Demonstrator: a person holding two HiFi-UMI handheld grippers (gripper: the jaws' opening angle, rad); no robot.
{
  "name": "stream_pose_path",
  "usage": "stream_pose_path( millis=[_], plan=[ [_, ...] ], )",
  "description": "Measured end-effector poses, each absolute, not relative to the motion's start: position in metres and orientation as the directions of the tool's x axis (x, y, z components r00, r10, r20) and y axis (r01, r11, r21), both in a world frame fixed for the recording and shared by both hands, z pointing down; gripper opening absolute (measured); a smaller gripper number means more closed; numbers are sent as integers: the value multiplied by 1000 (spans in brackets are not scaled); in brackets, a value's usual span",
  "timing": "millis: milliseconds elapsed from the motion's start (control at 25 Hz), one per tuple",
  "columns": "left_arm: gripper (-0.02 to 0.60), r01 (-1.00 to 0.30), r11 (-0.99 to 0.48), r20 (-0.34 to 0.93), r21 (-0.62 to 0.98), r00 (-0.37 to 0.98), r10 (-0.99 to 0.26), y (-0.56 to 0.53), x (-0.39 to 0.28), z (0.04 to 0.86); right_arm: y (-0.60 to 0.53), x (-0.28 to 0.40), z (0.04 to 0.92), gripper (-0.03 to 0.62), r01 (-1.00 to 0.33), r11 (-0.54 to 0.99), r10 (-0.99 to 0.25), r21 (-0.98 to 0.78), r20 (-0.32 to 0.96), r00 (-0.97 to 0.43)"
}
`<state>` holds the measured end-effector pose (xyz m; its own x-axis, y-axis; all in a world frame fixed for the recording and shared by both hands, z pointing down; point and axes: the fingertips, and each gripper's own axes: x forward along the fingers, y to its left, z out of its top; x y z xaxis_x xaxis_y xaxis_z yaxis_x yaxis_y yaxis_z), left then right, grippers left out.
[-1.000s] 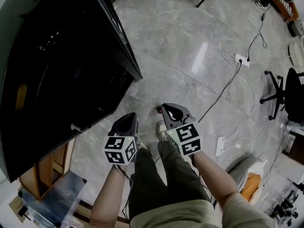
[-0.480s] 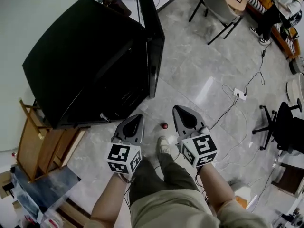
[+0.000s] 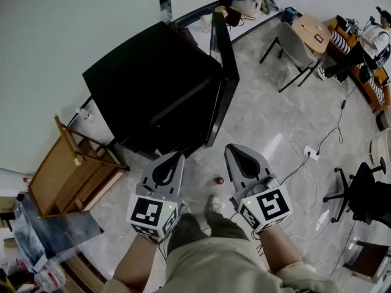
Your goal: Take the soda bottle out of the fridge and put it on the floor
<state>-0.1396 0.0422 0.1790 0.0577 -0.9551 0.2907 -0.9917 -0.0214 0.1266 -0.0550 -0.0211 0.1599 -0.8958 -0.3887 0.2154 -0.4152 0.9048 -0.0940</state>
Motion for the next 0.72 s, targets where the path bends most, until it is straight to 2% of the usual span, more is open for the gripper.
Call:
stream_pose_path(
  millis=[360, 720],
  plan=[
    [6, -999, 31, 160, 7, -30, -987, 107, -156, 78, 41, -90, 89, -5, -280, 959, -272, -43, 129, -954],
    [6, -991, 118, 119, -55, -124, -985, 152, -181, 38, 90, -112, 22, -5, -143, 990, -143, -10, 26, -989]
  ],
)
